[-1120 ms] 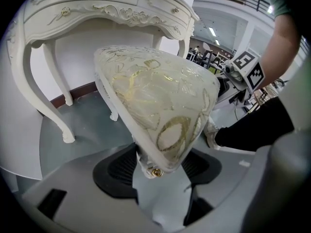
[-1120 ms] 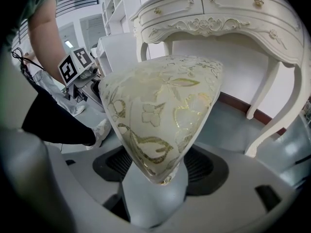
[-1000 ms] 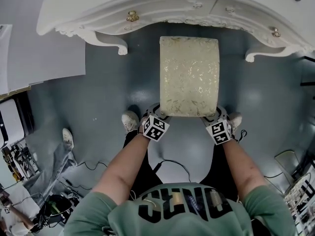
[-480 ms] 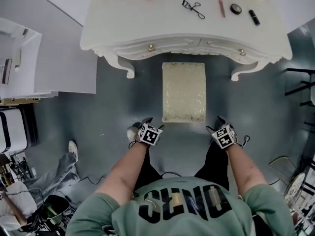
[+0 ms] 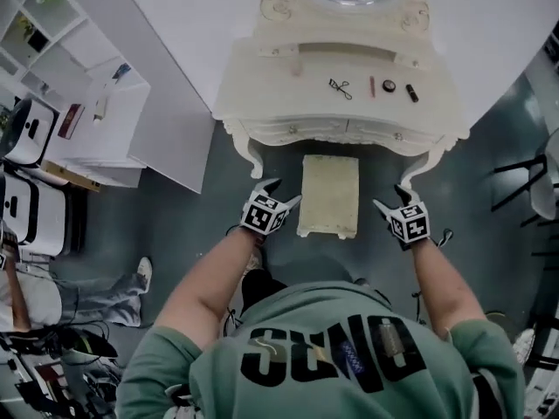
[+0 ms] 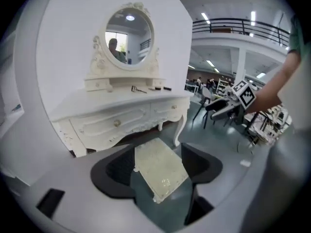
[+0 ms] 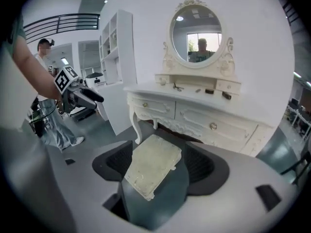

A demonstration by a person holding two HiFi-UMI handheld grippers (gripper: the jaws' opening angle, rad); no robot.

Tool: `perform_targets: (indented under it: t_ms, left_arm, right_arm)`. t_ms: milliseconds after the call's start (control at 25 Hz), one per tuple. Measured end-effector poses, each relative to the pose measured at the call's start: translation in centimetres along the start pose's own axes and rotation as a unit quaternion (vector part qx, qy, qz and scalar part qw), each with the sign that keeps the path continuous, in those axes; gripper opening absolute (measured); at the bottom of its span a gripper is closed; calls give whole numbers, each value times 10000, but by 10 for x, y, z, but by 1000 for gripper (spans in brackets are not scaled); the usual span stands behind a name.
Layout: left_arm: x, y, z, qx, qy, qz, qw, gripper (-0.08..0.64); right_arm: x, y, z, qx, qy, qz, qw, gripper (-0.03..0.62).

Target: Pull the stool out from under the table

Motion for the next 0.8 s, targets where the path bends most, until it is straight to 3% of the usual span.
perform_targets:
  t_ms: [120,280,440,640,800]
  left_arm:
    - [16,-25,37,216,-451,424,9978,302]
    - [30,-54,61,451,-855,482,9942,299]
    - [42,-72,70,343,-1126,831,9896,282]
    - [75,-65,110,-54,-1604,398,9862,279]
    - [90,-36,151,-173,-1681,-80,9856,260]
  right_arm:
    - [19,-6,36,195,-258,138,9994,324]
    - [50,-16,67,375,-667,454,9960,310]
    - [61,-19,91,474,-847,465,9942,298]
    - [84,0,118,274,-995,391,9939,298]
    - [109,34,139,104,-1350,67,9908,295]
Point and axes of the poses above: the fingertips, and each gripper's own axes: z backward along the fingers, y to its left, x out of its top, the point moved 6 cm from there along z, backward along the fingers, and after that the axes turned 15 degrees about y, right-handed, at the moved point
